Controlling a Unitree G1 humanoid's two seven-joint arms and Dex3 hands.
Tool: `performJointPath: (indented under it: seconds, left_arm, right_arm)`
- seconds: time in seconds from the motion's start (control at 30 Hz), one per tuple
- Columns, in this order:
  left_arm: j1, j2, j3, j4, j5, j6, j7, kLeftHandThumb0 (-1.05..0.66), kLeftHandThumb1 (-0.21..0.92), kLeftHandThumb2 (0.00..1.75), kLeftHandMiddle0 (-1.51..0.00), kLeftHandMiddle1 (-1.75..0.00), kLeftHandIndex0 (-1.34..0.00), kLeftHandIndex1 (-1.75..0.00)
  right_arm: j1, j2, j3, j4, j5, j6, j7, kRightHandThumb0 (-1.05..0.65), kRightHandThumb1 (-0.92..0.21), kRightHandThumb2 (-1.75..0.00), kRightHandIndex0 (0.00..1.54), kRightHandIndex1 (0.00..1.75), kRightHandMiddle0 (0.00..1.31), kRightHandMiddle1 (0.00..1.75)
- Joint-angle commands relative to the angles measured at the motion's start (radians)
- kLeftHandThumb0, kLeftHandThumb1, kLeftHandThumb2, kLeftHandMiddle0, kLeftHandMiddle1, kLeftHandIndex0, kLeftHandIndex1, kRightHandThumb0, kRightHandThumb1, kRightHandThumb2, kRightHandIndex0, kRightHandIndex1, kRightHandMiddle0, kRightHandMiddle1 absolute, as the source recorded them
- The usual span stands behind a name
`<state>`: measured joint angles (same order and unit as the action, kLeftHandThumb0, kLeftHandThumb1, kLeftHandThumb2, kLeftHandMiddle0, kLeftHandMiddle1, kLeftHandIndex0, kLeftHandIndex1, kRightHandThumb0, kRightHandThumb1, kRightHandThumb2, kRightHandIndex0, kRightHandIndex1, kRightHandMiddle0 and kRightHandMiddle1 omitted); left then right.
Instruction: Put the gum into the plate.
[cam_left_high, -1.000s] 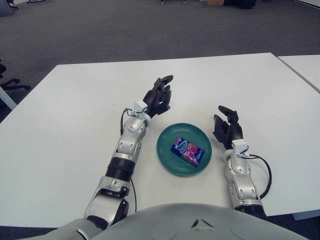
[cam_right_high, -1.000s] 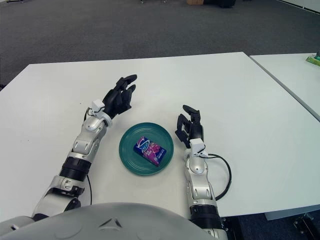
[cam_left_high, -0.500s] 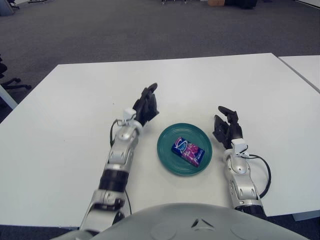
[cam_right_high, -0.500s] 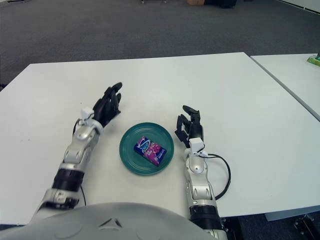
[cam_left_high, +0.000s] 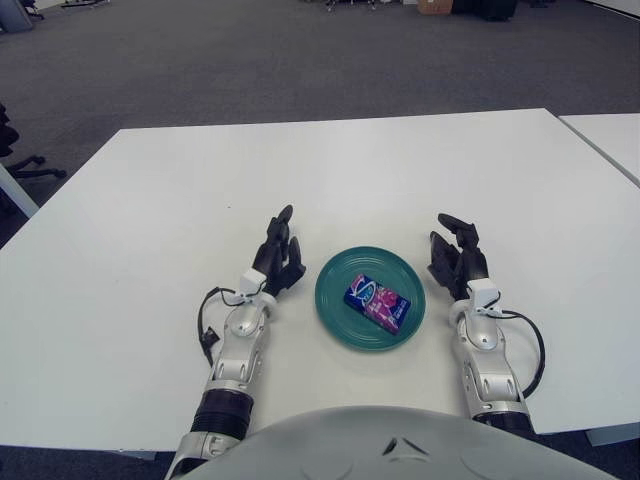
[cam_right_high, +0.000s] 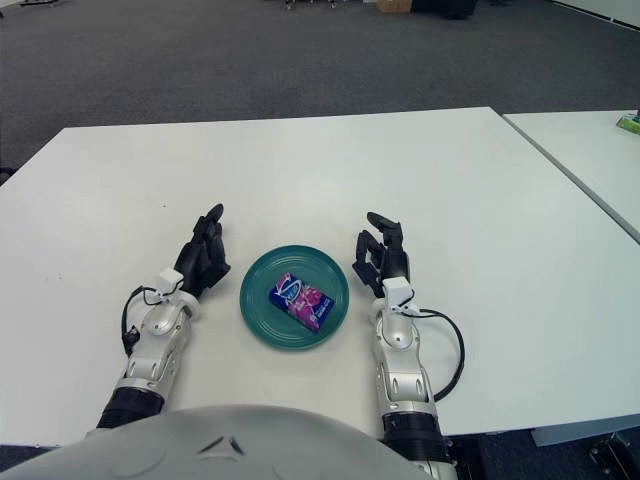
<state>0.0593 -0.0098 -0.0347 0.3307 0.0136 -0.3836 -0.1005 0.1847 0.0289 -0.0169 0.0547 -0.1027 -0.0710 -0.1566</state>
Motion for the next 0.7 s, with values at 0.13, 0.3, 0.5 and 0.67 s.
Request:
performJointPath:
  seconds: [0.13,0.3,0.5,0.67]
  left_arm:
    - [0.093,0.070,0.015,0.007,0.025,-0.110,-0.007,-0.93,0.92,0.92,-0.33,-0.08,-0.01,-0.91]
    - [0.150,0.063,0.015,-0.009,0.012,-0.115,0.003,-0.92,0.92,0.92,-0.37,-0.10,-0.03,-0.96]
    - [0.197,0.031,0.023,0.001,-0.005,-0.149,0.022,-0.86,0.92,0.88,-0.47,-0.15,-0.07,-1.00]
    - [0.199,-0.007,0.030,0.007,-0.014,-0.158,0.051,-0.82,0.92,0.86,-0.54,-0.20,-0.11,-1.03]
  right_arm:
    - [0.073,-0.007,-0.019,0.068,0.018,0.047,0.016,-0.58,-0.92,-0.73,0.57,0.08,0.00,0.92]
    - [0.080,-0.009,-0.024,0.055,0.023,0.056,0.020,-0.58,-0.92,-0.73,0.55,0.08,0.00,0.89]
    - [0.086,-0.011,-0.027,0.051,0.028,0.054,0.028,-0.57,-0.92,-0.73,0.58,0.10,0.01,0.90]
    - [0.086,-0.020,-0.031,0.055,0.031,0.044,0.040,-0.57,-0.92,-0.73,0.60,0.11,0.01,0.90]
